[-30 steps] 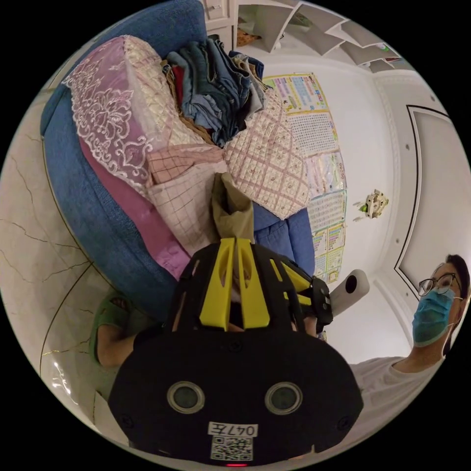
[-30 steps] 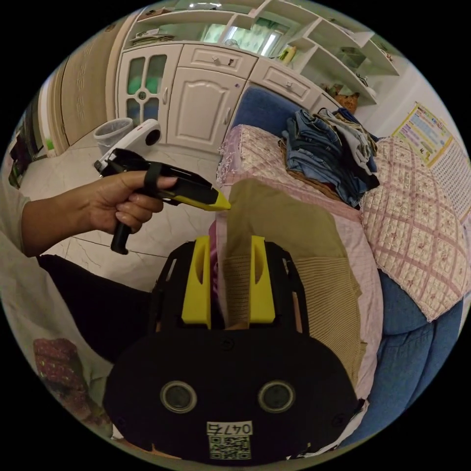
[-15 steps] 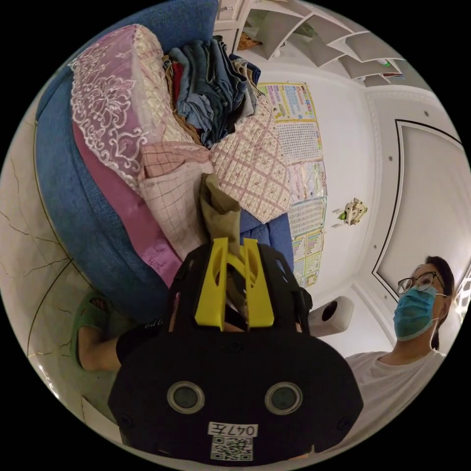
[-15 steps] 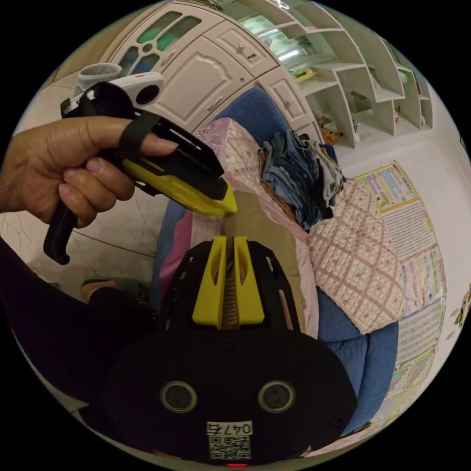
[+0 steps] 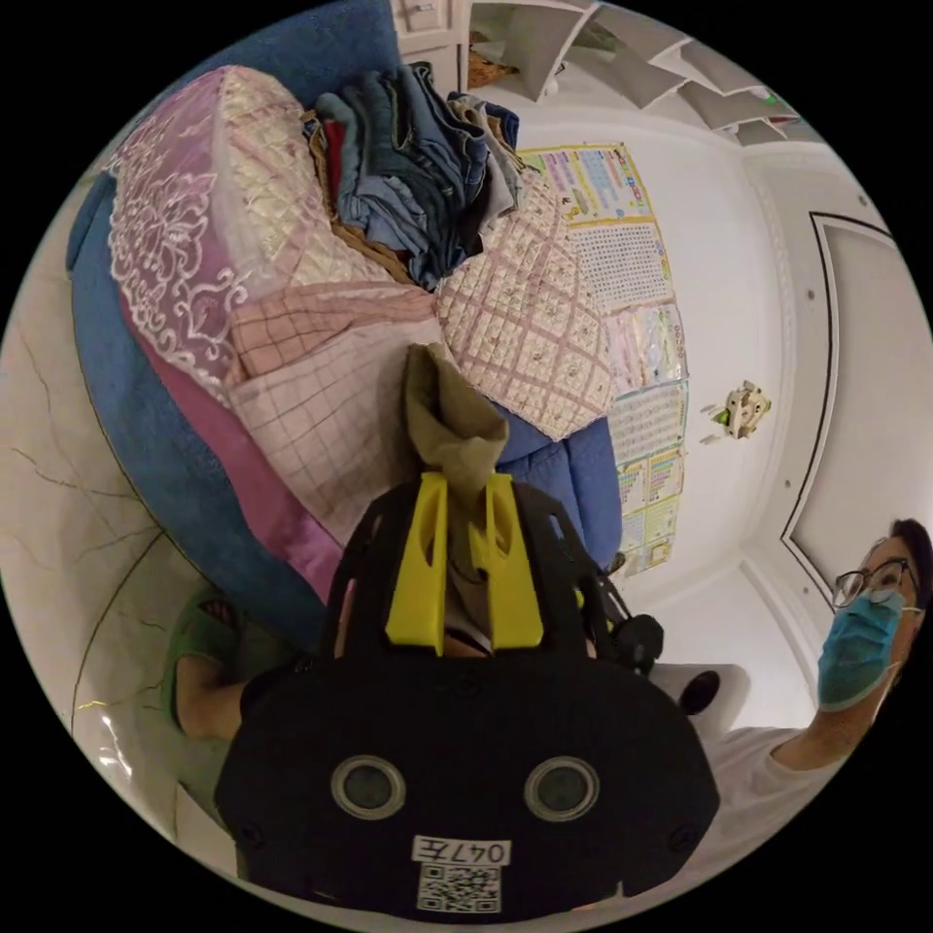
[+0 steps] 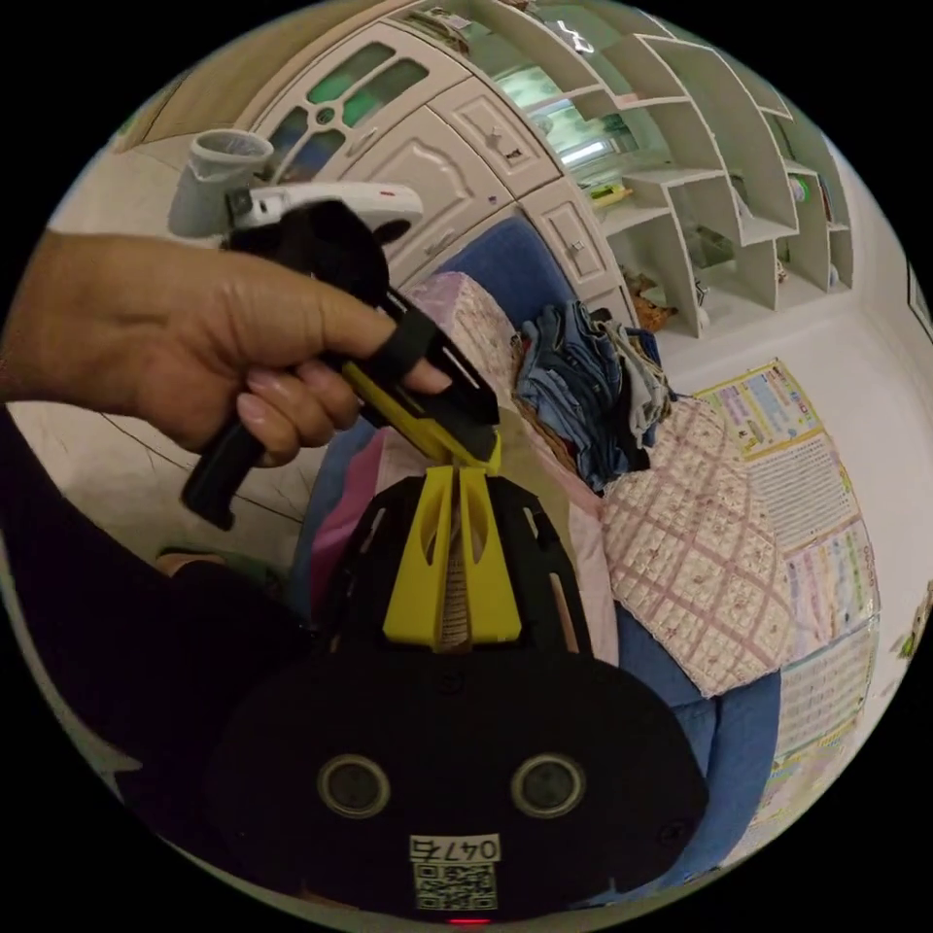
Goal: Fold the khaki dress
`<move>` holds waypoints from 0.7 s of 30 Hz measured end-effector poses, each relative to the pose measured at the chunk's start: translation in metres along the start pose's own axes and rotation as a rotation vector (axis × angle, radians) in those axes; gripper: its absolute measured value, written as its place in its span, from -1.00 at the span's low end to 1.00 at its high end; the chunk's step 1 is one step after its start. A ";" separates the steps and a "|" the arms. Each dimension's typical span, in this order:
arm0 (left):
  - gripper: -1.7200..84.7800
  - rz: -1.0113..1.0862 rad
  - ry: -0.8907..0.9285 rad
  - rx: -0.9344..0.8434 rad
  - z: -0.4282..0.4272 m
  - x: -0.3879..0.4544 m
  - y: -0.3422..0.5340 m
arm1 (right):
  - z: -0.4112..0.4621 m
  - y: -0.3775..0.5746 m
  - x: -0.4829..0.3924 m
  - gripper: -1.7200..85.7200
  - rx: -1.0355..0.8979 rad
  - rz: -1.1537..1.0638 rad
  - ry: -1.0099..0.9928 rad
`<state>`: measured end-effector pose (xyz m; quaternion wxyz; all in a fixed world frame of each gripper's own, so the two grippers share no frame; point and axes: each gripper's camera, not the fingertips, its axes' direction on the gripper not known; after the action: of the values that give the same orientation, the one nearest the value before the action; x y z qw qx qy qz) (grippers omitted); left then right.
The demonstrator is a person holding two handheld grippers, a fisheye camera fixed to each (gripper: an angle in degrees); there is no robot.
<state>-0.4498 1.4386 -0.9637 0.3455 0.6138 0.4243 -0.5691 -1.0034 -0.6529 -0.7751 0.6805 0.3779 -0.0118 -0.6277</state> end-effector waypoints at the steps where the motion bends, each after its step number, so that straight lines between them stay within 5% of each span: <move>1: -0.85 -0.004 0.004 0.005 0.002 -0.004 0.000 | -0.003 0.018 0.019 -0.97 0.033 0.054 -0.073; 6: -0.88 0.039 0.009 0.014 0.010 -0.018 0.008 | 0.058 0.131 0.135 -0.97 -0.059 0.377 -0.166; 11: -0.89 0.080 0.073 0.036 0.021 -0.032 0.025 | 0.229 0.282 0.225 -0.97 -0.274 0.715 -0.308; 21: -0.89 0.142 0.109 0.013 0.055 -0.063 0.056 | 0.436 0.371 0.166 -0.97 -0.417 0.746 -0.377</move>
<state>-0.4202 1.3581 -0.9106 0.3573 0.6746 0.3943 -0.5117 -0.8686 -1.0407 -0.3438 0.9071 0.0824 -0.1438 -0.3870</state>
